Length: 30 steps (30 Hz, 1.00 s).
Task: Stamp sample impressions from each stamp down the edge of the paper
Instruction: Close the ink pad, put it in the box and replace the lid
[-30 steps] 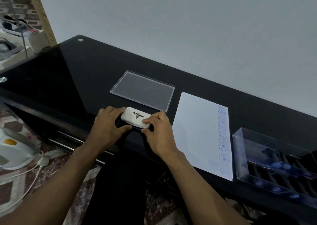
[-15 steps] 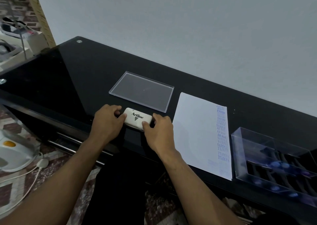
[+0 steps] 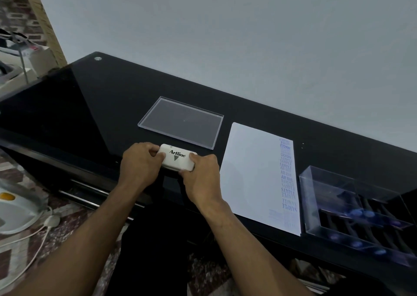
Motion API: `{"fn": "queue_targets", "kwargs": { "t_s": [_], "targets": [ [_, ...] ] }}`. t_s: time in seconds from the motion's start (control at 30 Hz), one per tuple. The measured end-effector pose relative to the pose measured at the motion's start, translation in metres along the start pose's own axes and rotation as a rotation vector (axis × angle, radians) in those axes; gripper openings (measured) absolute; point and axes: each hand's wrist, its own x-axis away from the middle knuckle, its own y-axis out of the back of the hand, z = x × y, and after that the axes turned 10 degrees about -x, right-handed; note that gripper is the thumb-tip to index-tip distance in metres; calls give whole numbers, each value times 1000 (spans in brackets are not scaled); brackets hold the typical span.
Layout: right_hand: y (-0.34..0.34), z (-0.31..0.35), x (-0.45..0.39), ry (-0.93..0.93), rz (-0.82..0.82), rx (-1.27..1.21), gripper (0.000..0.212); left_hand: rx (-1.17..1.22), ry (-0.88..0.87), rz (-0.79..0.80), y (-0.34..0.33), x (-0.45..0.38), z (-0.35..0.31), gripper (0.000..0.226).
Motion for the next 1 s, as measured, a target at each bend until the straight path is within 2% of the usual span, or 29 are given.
{"fn": "queue_targets", "kwargs": {
  "t_s": [0.27, 0.6, 0.73, 0.87, 1.0],
  "targets": [
    [59, -17, 11, -17, -80, -86, 53, 120, -80, 25, -6, 23, -54, 11],
    [166, -60, 35, -102, -245, -46, 57, 255, -174, 164, -52, 73, -155, 11],
    [208, -75, 47, -123, -330, -33, 45, 294, -225, 202, -69, 97, -198, 13],
    [246, -98, 53, -152, -401, -19, 34, 268, -292, 256, -90, 119, -239, 29],
    [270, -122, 53, -210, -441, -9, 29, 299, -339, 278, -110, 132, -267, 27]
  ]
}}
